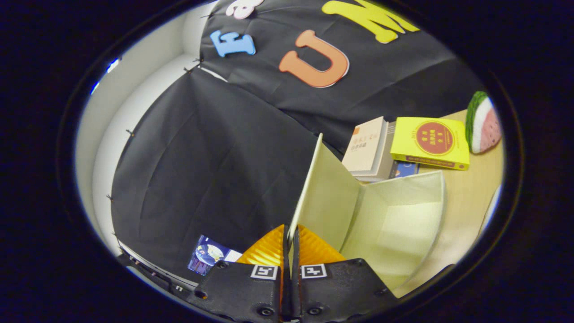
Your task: Open the storage box then place both shoes into the box .Put the left shoe in first, then the right shoe, with the right side of both shoes facing outward in a uniform manner.
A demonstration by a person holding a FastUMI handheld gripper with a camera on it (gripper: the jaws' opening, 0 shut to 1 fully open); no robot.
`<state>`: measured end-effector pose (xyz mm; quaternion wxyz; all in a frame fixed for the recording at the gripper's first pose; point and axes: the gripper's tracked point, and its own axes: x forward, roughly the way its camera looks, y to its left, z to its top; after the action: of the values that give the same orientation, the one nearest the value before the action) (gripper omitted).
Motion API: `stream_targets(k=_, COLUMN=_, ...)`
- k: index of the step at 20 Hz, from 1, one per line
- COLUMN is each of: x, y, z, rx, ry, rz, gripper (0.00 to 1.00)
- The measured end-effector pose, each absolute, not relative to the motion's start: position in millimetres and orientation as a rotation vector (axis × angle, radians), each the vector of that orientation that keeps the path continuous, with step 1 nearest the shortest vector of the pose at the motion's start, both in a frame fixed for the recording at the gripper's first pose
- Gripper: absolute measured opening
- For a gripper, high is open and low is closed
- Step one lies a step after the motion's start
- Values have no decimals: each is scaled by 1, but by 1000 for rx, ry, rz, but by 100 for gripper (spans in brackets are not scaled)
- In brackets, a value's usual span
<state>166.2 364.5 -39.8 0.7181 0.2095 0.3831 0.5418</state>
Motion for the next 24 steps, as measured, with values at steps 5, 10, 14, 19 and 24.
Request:
stream_targets(k=5, x=144, y=433, z=-49, rx=340, ry=847, rz=1183, gripper=9)
stream_targets(k=10, x=136, y=480, z=-62, rx=118, ry=726, rz=1160, gripper=49)
stream_targets(k=14, x=117, y=488, z=-47, rx=17, ry=579, rz=1108, gripper=90)
stream_targets(k=19, x=112, y=459, z=-28, rx=-21, ry=443, rz=968, gripper=96)
stream_targets(k=24, x=113, y=385, z=-6, rx=-37, ry=332, rz=790, gripper=96)
